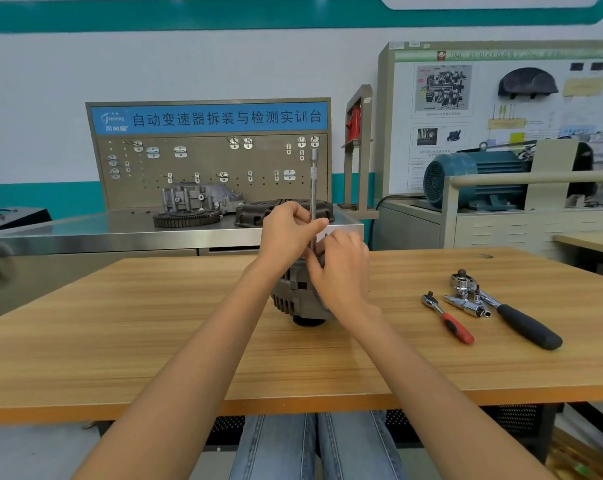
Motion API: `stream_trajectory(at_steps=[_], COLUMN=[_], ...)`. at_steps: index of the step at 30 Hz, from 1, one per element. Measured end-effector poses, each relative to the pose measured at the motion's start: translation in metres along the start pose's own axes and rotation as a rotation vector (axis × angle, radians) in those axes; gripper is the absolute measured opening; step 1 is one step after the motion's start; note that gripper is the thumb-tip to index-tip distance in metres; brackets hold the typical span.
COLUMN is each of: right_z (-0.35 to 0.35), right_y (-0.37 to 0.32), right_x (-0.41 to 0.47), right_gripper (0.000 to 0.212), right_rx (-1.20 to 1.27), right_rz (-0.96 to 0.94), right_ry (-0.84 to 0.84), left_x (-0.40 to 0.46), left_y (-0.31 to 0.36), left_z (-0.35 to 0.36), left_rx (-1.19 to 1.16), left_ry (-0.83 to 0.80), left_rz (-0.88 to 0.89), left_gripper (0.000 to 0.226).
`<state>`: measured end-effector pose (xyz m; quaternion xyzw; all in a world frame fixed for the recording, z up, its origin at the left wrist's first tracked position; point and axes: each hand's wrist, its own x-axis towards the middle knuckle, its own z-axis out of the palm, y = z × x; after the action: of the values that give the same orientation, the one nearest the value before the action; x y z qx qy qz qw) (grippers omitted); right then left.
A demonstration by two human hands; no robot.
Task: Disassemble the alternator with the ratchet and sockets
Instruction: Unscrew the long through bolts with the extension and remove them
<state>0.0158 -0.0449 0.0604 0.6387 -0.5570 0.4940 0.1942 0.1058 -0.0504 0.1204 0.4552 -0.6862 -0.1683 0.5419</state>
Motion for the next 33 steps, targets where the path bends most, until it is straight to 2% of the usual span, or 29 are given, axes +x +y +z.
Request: stream_trajectory(at_steps=[2, 6, 10, 17, 21, 25, 28, 32, 33], right_z=[-0.0021, -0.0048, -0.0046, 0.0002, -0.0003, -0.0019, -0.0022, -0.0017, -0.0017], right_y=[0.0006, 0.0018, 0.0023, 0.0039, 0.0049, 0.0055, 0.0055, 0.0044, 0.0042], right_x=[-0.0003, -0.0007, -0.0018, -0.0005, 0.0004, 0.0005, -0.0002, -0.0006, -0.0008], right_gripper=[0.021, 0.024, 0.025, 0.025, 0.024, 0.021, 0.023, 0.022, 0.021], right_rx=[0.014, 0.018, 0.019, -0.024, 0.004, 0.023, 0.02, 0.029, 0.038], right_rz=[-0.015, -0.058, -0.073, -0.04, -0.048, -0.073, -0.087, -0.065, -0.057], right_ry=[-0.008, -0.023, -0.012, -0.032, -0.024, 0.002, -0.001, -0.005, -0.008], left_x=[-0.0019, -0.0041, -0.0015, 0.0011, 0.0009, -0.0026, -0.0015, 0.0004, 0.0009], left_y=[0.0001, 0.0003, -0.0012, -0.0051, -0.0063, -0.0078, -0.0075, -0.0048, -0.0043], left_z=[0.0014, -0.0004, -0.0037, -0.0018, -0.0044, -0.0059, -0.0045, -0.0025, -0.0021], left_rx=[0.025, -0.041, -0.061, 0.01, -0.048, -0.127, -0.118, -0.047, -0.012], left_ry=[-0.008, -0.03, -0.025, 0.024, -0.033, -0.08, -0.04, -0.023, -0.011], left_rz=[0.017, -0.018, -0.042, 0.007, -0.003, -0.032, -0.045, -0.028, -0.012], left_gripper=[0.011, 0.022, 0.013, 0.027, 0.017, 0.026, 0.031, 0.017, 0.022])
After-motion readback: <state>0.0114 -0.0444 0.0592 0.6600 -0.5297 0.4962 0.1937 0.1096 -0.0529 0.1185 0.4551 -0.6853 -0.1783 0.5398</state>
